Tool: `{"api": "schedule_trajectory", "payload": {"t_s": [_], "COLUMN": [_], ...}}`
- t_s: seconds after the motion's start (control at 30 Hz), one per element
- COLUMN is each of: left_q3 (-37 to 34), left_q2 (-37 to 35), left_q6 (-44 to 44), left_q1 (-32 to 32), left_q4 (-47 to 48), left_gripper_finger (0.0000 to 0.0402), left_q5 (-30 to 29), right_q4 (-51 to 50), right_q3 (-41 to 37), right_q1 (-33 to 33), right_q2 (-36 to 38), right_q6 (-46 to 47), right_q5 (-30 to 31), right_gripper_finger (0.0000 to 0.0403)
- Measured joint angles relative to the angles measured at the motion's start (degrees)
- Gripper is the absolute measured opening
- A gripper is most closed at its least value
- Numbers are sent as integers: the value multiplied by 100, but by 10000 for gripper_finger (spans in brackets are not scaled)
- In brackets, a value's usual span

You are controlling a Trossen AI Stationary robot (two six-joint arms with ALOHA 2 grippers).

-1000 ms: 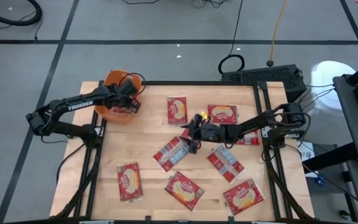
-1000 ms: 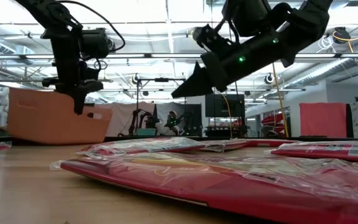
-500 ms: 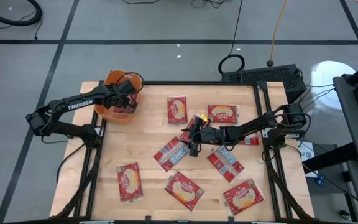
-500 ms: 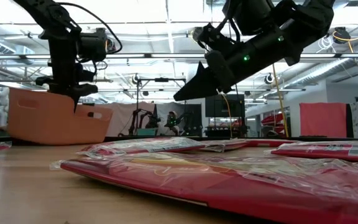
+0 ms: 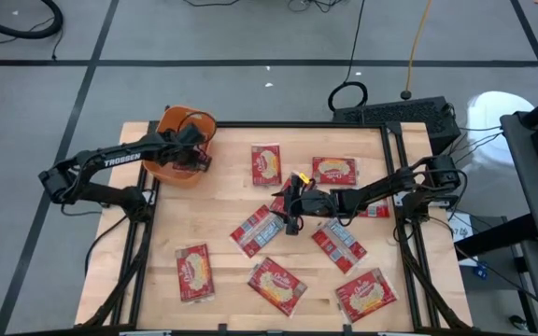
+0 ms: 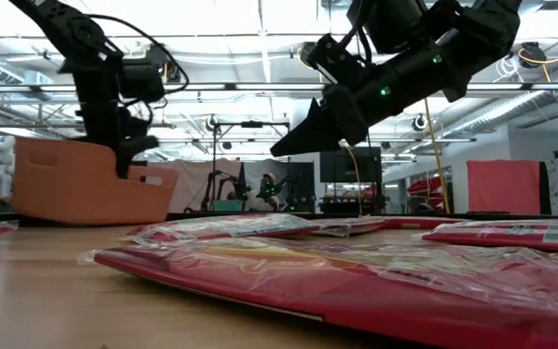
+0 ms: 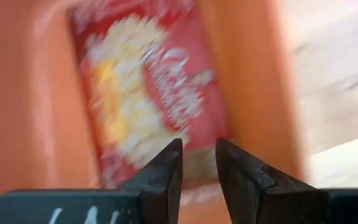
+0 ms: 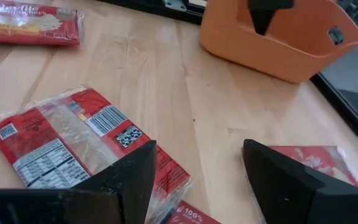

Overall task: Sort popcorn bags into baskets
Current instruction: Put the red popcorn bag into the orange bin

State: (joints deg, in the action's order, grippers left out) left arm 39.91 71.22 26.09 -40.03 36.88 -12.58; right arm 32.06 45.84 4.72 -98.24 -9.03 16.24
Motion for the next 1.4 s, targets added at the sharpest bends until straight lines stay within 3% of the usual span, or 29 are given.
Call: {"api": "schedule_trajectory", "payload": {"t_s": [0.3,0.57,0.73,0.93,1.13,1.4], "left_q3": [390,1060,1055,1053,1050,1050], "left_q2": [1,19,316,1001,1438,1508], "left_q6": [-323,-590,-525,-720,-699,-541], "left_q1": [-7,-273,-619,-860,-1028,-1277], "left_q4": [-1049,-89,383,313,296,90], "left_gripper_finger": [101,102,102,105,155,231], "left_q5": [604,-132,-137,-134,-164,-249], "right_q4": [-64,-7,252,798,808,990], "right_q3": [0,-263,-579,-820,-833,-833], "right_q1": [-56,-54,-54,-52,-53,-224], "right_q2": [0,-1,-2,-4,-4,-4], "right_q6": [-81,282,672,800,374,8], "right_q5": [-3,-4,-3,-5,-5,-1], "right_gripper_finger": [233,233,233,233,233,233]}}
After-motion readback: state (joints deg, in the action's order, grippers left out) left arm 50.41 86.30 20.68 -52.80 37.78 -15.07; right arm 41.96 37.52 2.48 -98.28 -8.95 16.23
